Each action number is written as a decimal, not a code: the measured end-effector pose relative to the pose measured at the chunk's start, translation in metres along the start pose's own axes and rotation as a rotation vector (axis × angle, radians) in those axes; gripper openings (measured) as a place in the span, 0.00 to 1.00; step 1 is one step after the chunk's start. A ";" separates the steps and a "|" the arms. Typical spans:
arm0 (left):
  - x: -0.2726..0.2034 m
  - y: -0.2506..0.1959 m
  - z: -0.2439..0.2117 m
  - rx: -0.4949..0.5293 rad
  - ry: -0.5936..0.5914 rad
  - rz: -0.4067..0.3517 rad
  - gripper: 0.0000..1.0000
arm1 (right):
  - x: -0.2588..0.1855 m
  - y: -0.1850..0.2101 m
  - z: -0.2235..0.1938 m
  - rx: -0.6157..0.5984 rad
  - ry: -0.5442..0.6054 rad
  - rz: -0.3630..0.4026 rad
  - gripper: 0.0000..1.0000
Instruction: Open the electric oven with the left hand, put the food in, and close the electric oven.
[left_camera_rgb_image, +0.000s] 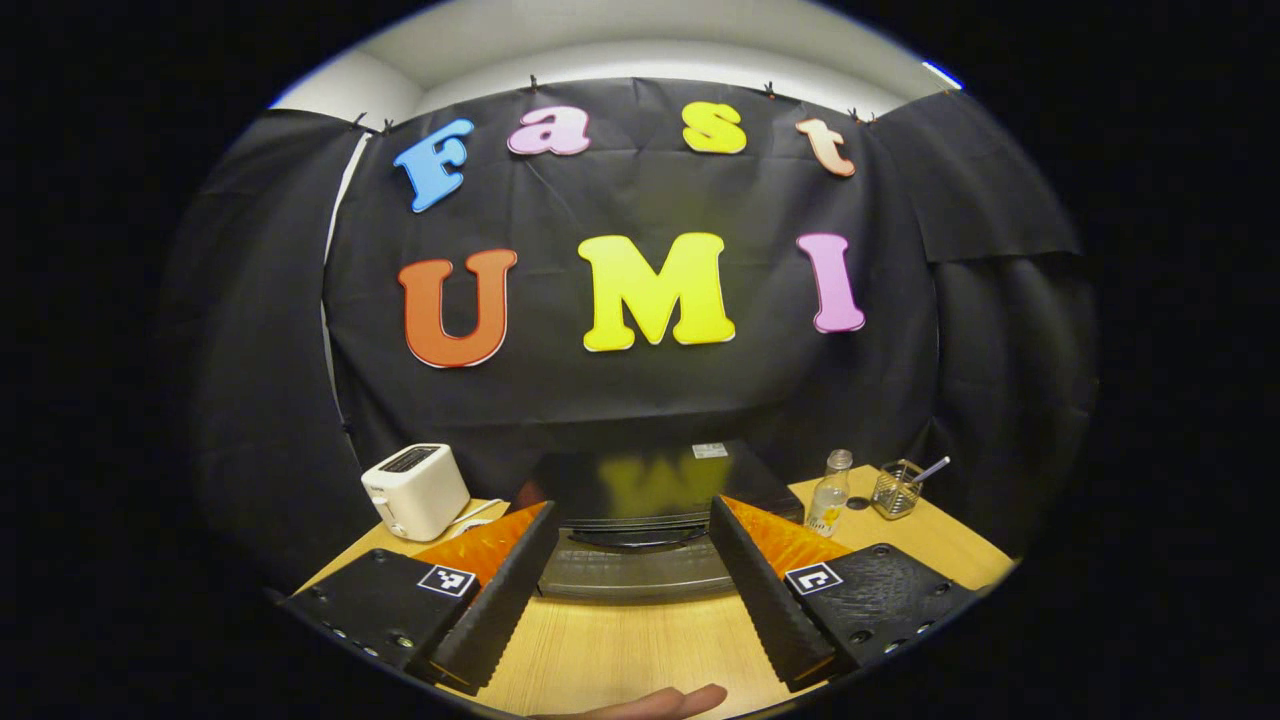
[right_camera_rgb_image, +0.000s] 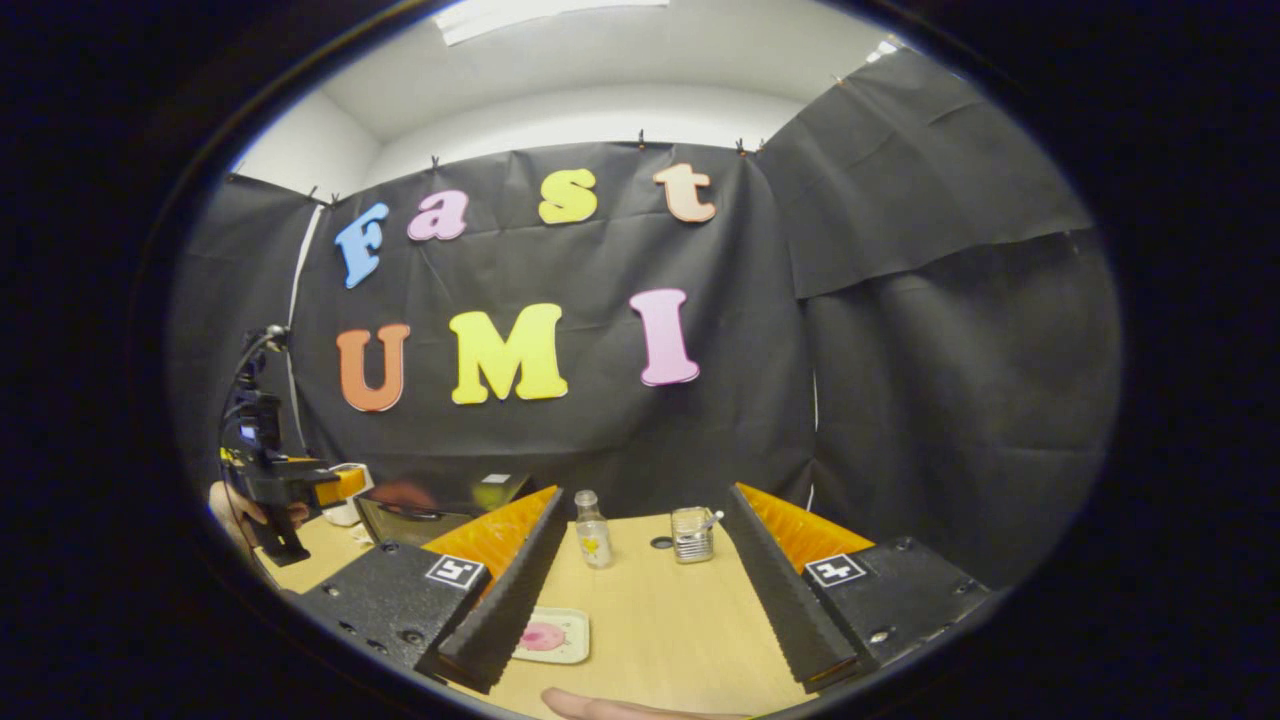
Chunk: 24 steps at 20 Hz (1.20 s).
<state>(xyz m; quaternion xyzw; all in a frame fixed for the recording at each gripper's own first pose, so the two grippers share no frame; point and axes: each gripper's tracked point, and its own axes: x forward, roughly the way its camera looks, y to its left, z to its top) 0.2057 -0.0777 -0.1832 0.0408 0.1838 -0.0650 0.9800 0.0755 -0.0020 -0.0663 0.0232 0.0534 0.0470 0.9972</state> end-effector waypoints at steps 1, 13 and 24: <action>0.014 -0.002 -0.007 0.005 0.030 -0.004 0.97 | 0.000 -0.004 0.003 -0.003 -0.008 -0.014 0.99; 0.106 -0.009 -0.066 -0.058 0.290 -0.023 0.96 | -0.029 -0.033 0.029 -0.047 -0.121 -0.067 0.99; 0.094 -0.012 -0.069 -0.056 0.294 -0.056 0.98 | -0.057 -0.018 0.028 -0.051 -0.100 -0.056 1.00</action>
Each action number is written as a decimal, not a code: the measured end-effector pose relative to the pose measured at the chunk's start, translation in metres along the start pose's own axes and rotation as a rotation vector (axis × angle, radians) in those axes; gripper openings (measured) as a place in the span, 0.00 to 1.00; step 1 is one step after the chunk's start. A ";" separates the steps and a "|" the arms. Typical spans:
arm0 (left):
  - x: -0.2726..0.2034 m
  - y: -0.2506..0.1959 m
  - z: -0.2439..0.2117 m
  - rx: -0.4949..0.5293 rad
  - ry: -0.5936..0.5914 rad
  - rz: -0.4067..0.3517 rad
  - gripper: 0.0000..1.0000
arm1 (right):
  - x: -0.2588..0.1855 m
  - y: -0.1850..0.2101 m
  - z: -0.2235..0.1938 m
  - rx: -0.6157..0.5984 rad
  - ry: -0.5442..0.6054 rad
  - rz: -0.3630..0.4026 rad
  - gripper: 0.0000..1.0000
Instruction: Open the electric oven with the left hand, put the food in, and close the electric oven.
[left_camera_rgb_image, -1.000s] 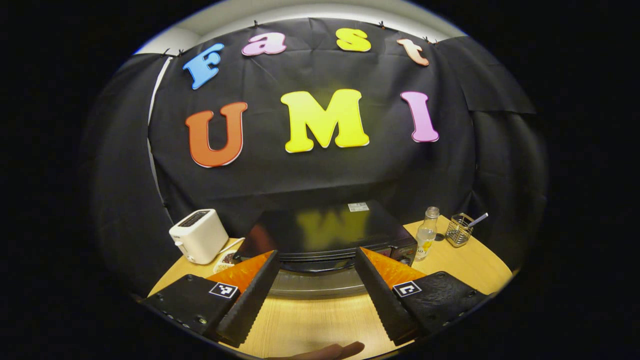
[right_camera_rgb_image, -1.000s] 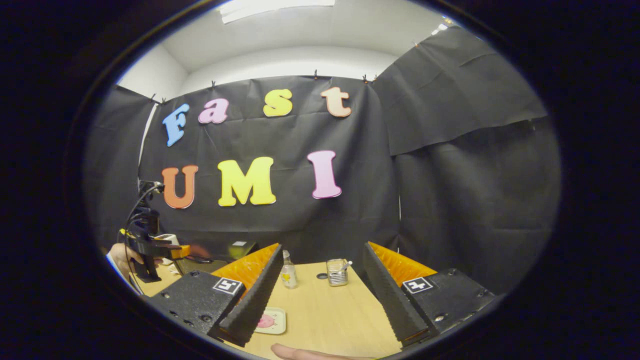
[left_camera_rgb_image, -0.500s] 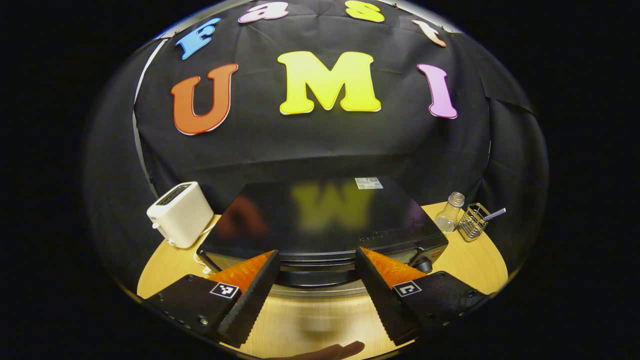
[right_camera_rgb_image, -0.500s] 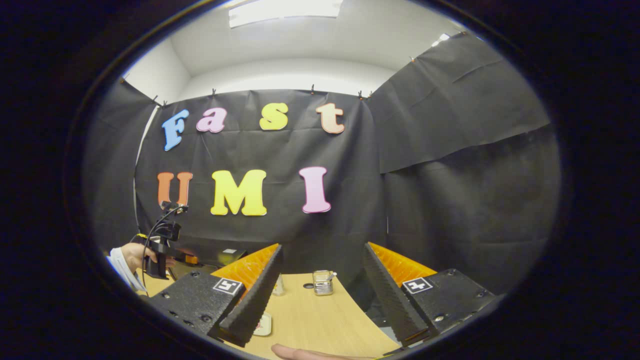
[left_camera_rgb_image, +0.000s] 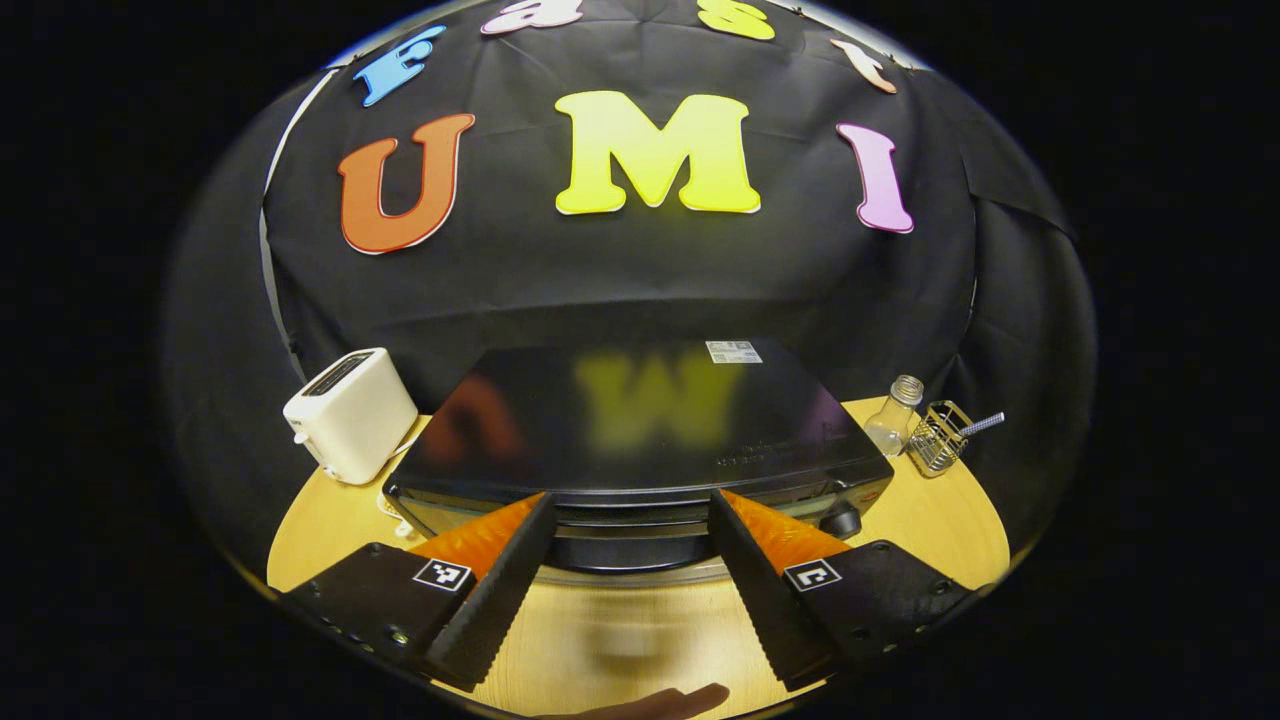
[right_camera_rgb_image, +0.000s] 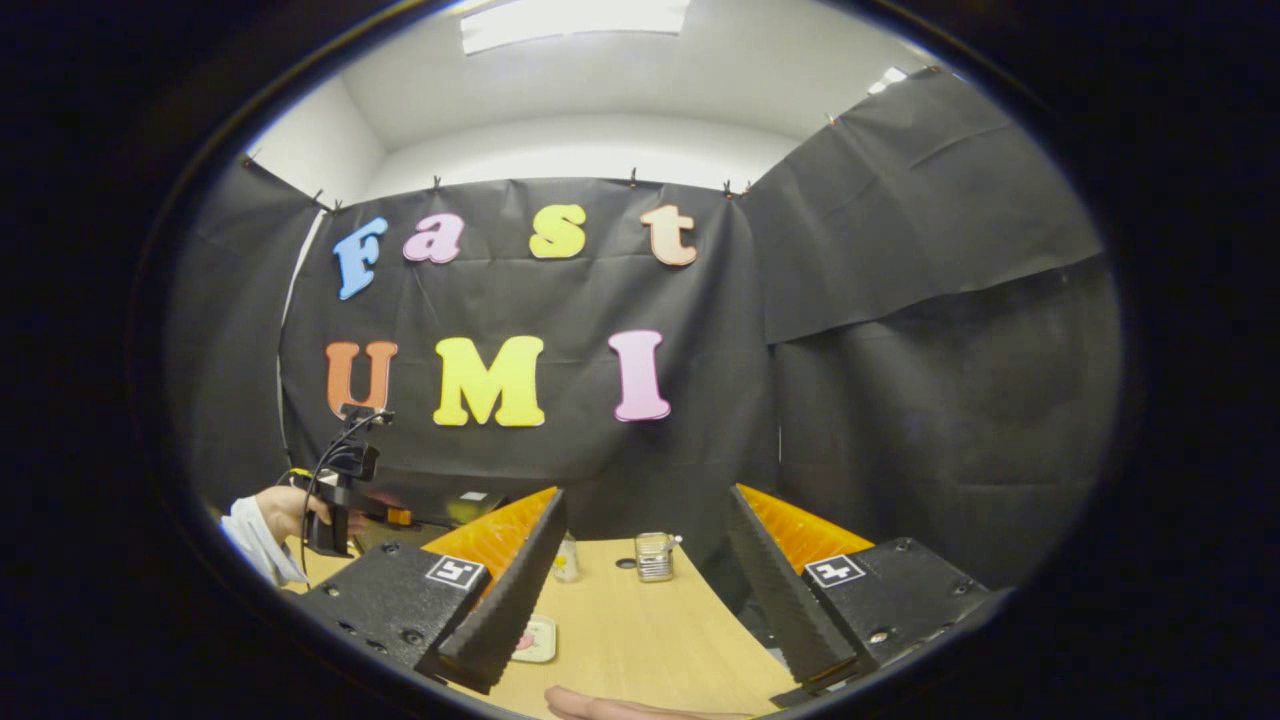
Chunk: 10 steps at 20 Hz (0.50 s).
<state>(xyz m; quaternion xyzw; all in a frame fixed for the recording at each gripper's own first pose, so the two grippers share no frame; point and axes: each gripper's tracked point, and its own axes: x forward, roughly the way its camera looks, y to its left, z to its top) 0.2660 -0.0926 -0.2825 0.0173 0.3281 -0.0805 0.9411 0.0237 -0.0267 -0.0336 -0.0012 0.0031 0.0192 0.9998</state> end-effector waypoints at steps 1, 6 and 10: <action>-0.005 -0.001 -0.005 -0.001 -0.001 -0.001 0.98 | -0.003 0.000 0.000 -0.003 0.000 -0.003 1.00; -0.029 -0.003 -0.027 0.000 -0.027 -0.010 0.98 | -0.017 0.012 0.002 0.017 0.010 0.004 1.00; -0.046 -0.004 -0.051 -0.001 -0.048 -0.011 0.98 | -0.027 0.028 0.001 0.013 0.024 0.036 0.99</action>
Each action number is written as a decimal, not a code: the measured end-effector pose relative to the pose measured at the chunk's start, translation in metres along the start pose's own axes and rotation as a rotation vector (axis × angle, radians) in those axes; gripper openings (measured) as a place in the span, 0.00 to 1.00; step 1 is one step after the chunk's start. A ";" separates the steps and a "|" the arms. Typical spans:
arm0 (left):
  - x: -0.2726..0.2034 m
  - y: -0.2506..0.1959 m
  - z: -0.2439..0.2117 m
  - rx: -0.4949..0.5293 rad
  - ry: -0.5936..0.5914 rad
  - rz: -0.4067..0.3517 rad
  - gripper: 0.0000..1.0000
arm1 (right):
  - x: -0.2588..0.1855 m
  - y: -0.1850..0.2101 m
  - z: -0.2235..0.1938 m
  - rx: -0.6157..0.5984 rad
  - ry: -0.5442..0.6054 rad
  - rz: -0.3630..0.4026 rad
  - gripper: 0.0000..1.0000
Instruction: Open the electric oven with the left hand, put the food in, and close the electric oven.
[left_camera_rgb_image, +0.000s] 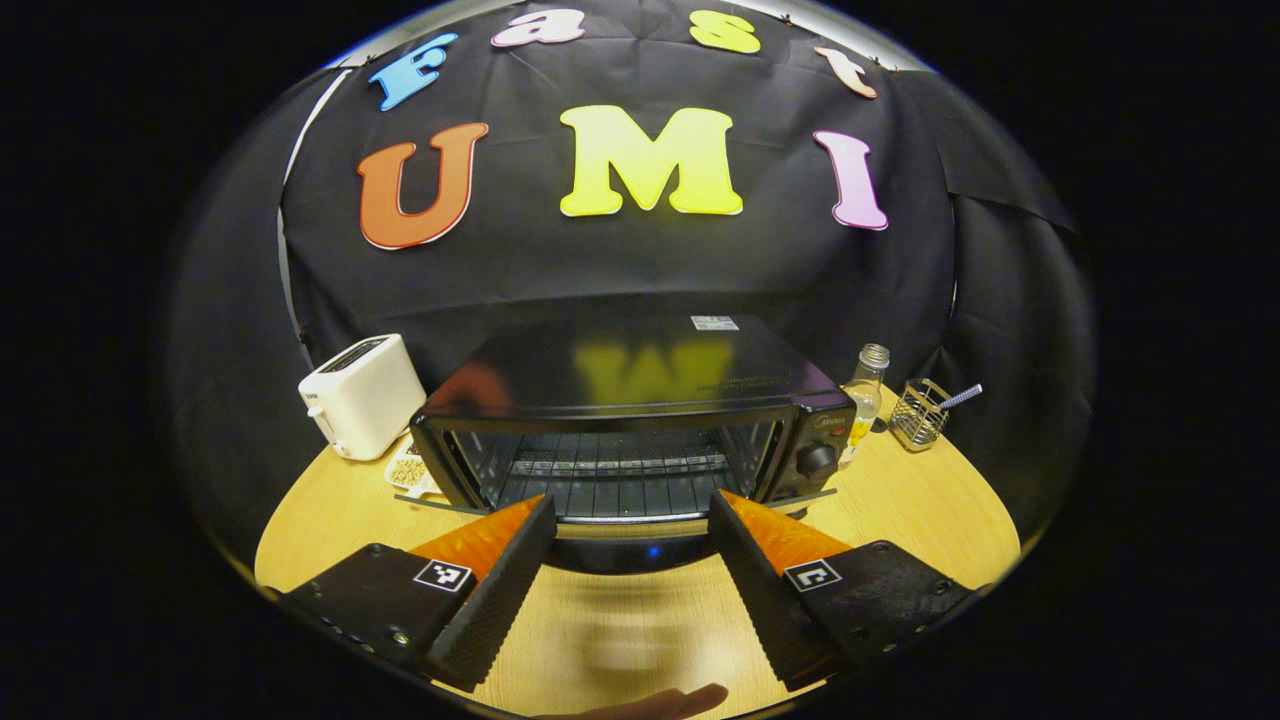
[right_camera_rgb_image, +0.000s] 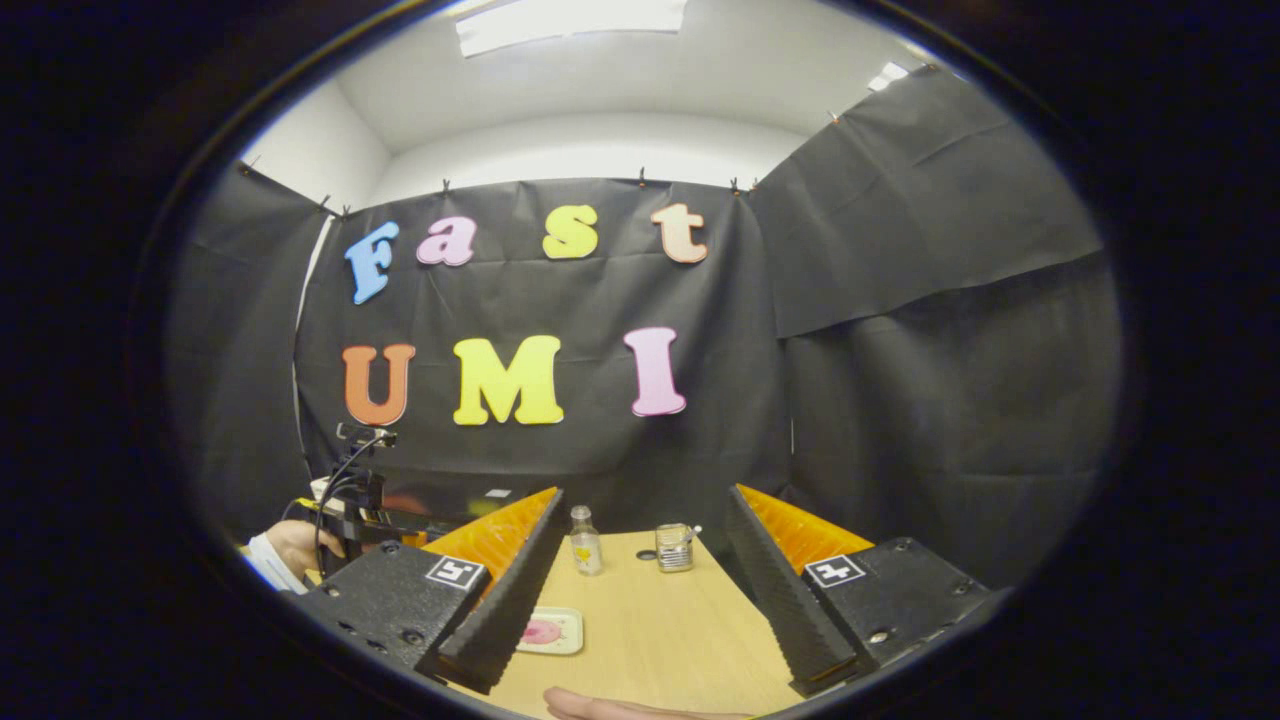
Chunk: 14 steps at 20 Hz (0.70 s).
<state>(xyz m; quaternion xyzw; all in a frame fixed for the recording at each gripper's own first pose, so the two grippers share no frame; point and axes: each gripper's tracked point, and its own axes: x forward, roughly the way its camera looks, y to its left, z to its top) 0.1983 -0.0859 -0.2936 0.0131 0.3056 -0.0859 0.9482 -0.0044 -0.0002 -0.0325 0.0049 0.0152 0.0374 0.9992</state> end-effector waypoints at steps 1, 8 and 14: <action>-0.003 0.000 -0.006 0.000 -0.005 0.001 0.98 | -0.002 0.002 0.000 -0.007 0.001 0.002 0.99; -0.023 -0.004 -0.052 0.002 -0.013 0.001 0.97 | -0.008 0.010 -0.002 -0.022 0.013 0.005 0.99; -0.028 -0.007 -0.096 0.000 0.018 0.001 0.97 | 0.002 0.018 -0.022 -0.035 0.063 0.013 1.00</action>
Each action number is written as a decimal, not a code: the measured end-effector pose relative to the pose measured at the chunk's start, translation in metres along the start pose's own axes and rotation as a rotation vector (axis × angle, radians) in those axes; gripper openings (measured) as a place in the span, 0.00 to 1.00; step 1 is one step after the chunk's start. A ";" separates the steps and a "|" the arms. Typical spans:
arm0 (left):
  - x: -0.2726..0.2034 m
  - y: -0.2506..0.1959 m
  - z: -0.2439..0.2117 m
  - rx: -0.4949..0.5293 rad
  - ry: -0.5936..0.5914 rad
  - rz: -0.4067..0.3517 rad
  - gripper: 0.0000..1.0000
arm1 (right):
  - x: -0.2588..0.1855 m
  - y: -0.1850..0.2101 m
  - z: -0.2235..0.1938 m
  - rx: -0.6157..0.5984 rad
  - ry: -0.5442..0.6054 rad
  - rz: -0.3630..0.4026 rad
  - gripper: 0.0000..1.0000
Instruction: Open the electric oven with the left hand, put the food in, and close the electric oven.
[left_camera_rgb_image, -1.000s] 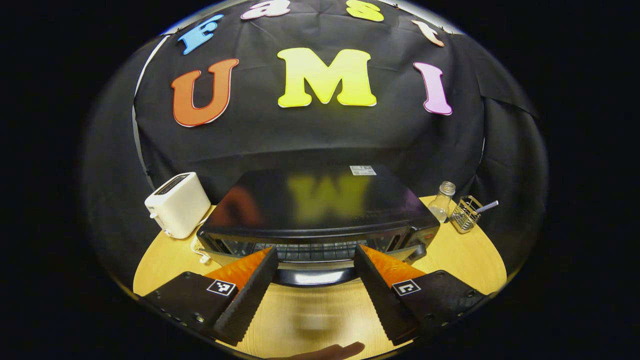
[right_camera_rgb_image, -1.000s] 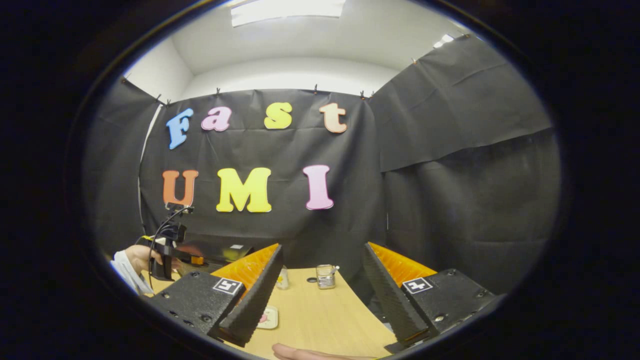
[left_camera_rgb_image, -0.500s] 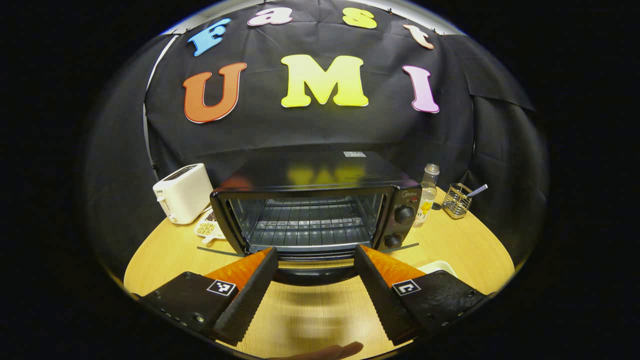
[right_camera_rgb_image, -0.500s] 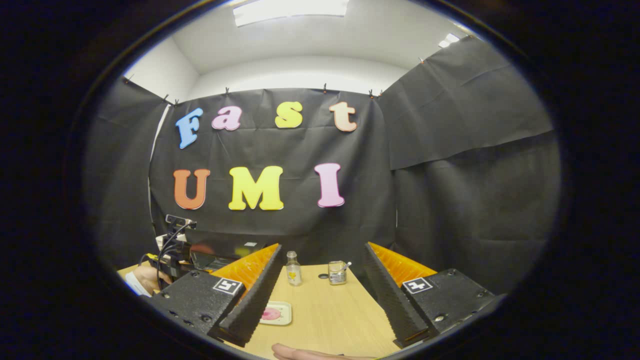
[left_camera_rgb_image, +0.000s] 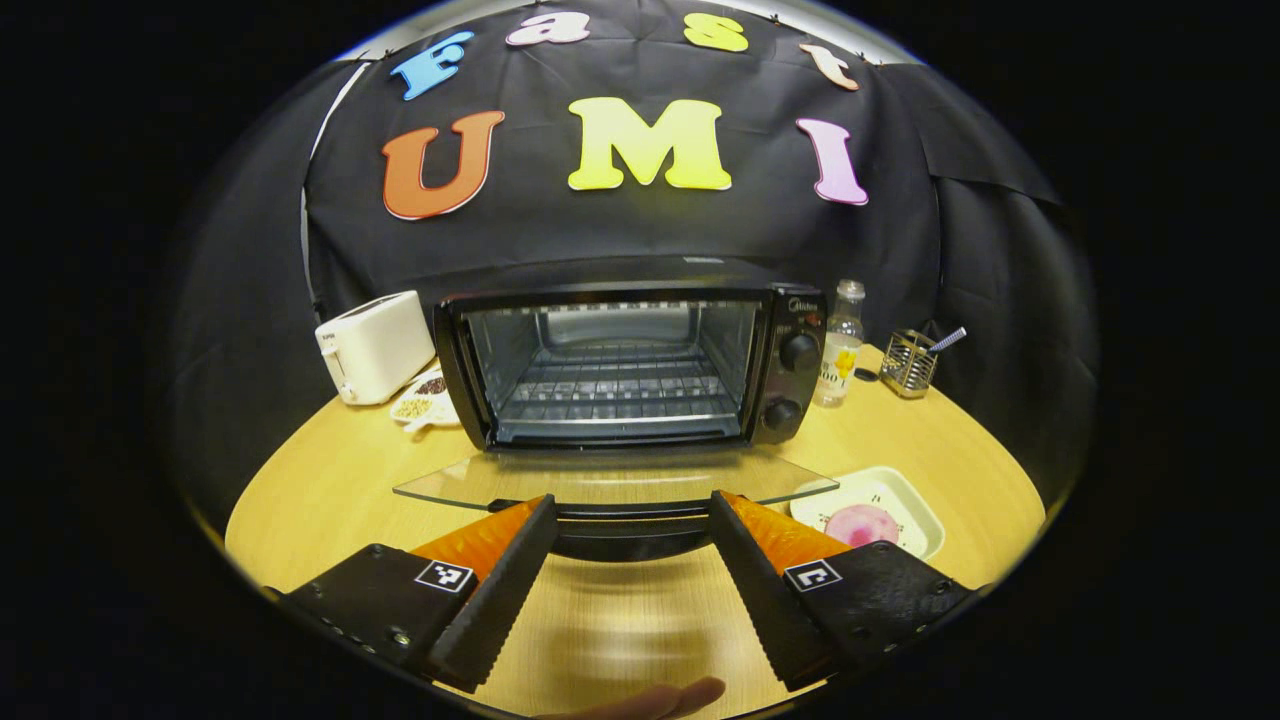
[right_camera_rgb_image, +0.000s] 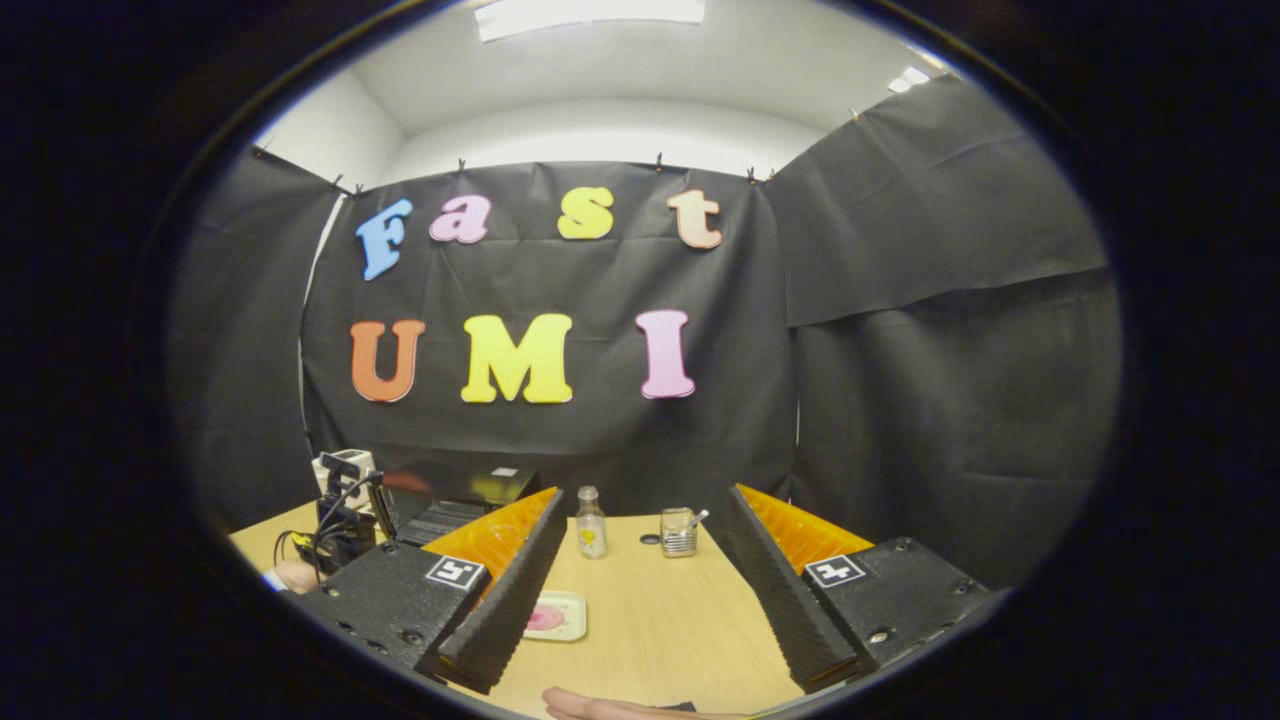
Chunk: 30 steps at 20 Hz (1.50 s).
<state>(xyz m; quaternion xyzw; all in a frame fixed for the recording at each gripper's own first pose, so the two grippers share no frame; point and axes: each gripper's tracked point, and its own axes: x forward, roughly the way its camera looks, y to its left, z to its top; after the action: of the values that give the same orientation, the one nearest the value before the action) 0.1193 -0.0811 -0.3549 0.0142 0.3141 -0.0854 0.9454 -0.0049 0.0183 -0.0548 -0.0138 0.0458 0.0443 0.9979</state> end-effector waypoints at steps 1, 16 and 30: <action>-0.001 -0.001 -0.009 0.000 0.007 0.000 0.97 | 0.003 0.002 -0.004 0.000 0.016 0.007 1.00; -0.016 0.012 -0.025 -0.048 -0.027 0.033 0.97 | 0.085 0.030 -0.114 -0.049 0.353 0.075 0.99; -0.174 0.033 0.135 0.007 -0.488 0.098 0.96 | 0.188 0.056 -0.286 -0.060 0.980 0.182 0.91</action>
<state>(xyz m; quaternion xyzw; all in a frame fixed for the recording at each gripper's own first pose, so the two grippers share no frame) 0.0674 -0.0328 -0.1435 0.0115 0.0753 -0.0414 0.9962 0.1511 0.0817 -0.3584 -0.0574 0.5092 0.1207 0.8502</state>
